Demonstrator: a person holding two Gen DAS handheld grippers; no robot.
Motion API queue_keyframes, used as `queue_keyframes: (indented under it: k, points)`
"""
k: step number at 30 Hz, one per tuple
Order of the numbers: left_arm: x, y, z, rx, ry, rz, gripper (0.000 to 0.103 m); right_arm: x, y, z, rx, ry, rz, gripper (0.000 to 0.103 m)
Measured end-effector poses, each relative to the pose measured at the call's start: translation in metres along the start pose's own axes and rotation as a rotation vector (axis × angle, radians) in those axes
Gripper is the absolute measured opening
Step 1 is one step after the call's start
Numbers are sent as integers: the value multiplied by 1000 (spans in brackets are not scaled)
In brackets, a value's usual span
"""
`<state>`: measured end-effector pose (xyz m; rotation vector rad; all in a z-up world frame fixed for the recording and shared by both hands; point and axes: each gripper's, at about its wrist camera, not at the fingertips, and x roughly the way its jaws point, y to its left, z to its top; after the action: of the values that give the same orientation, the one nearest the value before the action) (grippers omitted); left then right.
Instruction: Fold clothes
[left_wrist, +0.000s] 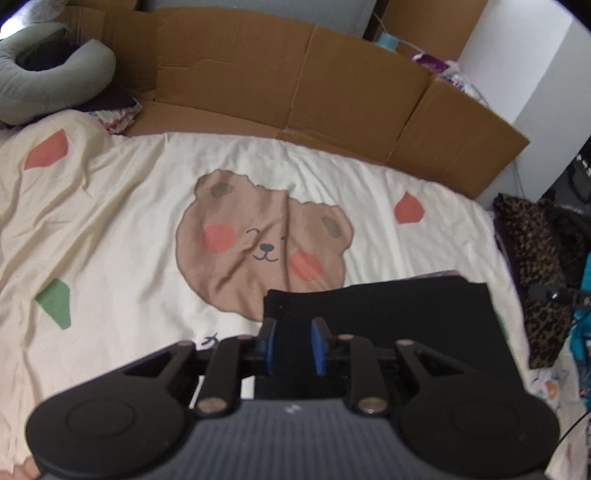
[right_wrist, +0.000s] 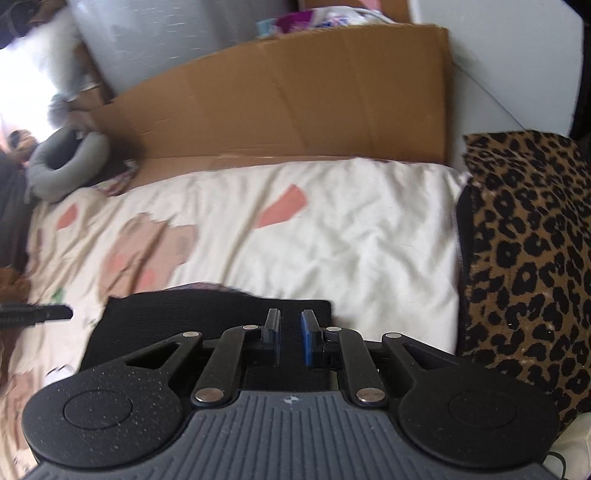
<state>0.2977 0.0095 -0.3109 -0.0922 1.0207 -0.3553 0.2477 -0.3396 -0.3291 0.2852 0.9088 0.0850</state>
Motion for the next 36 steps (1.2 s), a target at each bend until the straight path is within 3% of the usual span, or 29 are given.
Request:
queue_keyframes:
  k: [5,9,22,29,36]
  points:
    - [-38,-16,7,-24,-8,15,33,-18,20,3,-20,-8,59,12]
    - [-42,-28,9,-15,-20,1,34,-20,33,3,-47,-6,82,12]
    - [44,-52,-16,6,-29,-123,31,45,51,-17,-105,4,73,12]
    - [77,-66,-13,36,-3,-155,31,80,76,-9,-233,36,40,12]
    - [105,-74,-9,71,-18,-132,36,108,76,-6,-294,48,3,14]
